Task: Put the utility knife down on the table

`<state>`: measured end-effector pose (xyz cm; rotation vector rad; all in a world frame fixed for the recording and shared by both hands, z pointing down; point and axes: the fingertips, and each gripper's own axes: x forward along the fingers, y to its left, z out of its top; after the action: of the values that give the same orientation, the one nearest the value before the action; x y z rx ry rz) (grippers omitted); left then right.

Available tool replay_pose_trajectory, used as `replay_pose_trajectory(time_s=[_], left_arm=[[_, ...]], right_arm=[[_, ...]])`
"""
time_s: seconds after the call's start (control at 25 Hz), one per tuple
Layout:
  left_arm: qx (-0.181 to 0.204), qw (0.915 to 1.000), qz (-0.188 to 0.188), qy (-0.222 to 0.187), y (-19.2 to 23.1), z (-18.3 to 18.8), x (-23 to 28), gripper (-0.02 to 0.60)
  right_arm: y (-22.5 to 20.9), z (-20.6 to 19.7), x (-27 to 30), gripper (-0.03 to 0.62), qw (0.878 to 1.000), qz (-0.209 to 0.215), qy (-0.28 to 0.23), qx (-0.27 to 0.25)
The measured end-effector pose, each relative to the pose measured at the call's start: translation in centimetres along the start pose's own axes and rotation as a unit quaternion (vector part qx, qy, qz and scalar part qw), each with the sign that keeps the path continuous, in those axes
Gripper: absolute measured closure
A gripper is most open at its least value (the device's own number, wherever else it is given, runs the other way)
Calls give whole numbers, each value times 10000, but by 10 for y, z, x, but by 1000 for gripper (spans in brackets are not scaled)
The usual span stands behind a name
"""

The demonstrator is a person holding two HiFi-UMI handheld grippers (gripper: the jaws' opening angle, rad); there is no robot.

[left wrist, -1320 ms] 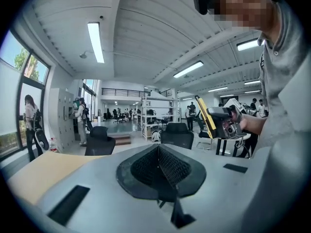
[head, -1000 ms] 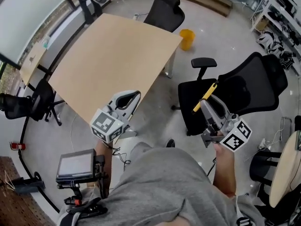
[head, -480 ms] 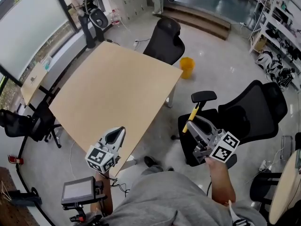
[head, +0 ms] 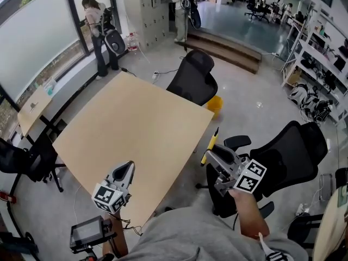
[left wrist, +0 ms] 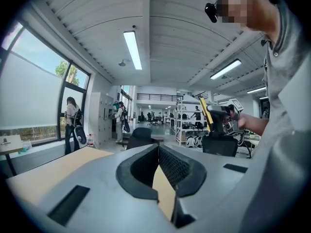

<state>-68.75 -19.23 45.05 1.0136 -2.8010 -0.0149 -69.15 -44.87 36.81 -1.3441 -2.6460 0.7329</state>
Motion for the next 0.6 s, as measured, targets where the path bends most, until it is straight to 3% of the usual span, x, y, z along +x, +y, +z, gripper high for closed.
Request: replay_pose_trajectory(time_s=[0.24,0.6], left_arm=[[-125,9997,200,-43,30,-2,-3,575],[-386,9950,921,-8,86,-14,-16,575]], right_arm=[[-11,-4,43,477,9997,203,159,13],[-39,2,121,477,9967,690,431,17]])
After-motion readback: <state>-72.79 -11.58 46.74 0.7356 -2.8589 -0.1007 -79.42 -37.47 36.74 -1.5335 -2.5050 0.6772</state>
